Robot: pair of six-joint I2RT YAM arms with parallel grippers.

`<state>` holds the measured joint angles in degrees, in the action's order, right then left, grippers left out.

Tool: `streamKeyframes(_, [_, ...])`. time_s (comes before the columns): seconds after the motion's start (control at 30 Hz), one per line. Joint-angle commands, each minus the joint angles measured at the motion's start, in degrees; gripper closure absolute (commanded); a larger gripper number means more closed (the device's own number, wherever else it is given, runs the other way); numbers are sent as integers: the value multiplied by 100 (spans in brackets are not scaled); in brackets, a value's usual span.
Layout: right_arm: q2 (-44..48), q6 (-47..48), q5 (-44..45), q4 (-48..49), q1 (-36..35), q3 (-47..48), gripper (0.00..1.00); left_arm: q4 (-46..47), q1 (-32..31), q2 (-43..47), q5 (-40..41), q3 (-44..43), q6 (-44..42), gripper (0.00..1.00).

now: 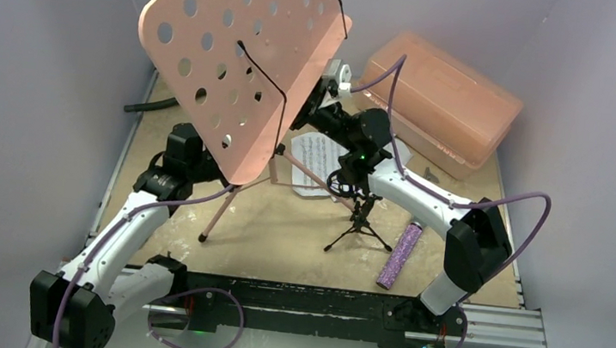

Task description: Set up the instrument practice props

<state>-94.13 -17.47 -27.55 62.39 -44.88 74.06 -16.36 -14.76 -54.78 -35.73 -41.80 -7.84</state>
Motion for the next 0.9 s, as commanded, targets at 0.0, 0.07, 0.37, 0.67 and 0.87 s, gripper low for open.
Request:
streamKeyframes(0.0, [354, 87, 473, 1162, 6, 798, 100, 117, 9, -111, 437, -416, -390, 100])
streamKeyframes(0.07, [335, 149, 537, 1146, 3, 798, 100, 137, 8, -164, 520, -456, -454, 100])
streamKeyframes(0.37, [106, 231, 628, 1235, -7, 604, 100, 434, 14, -645, 856, -604, -361, 100])
streamKeyframes(0.67, [-9, 447, 839, 807, -4, 301, 94, 1148, 15, -1229, 919, -617, -117, 100])
streamKeyframes(0.87, [147, 512, 1061, 614, -7, -163, 78, 1379, 15, -1260, 914, -511, -252, 100])
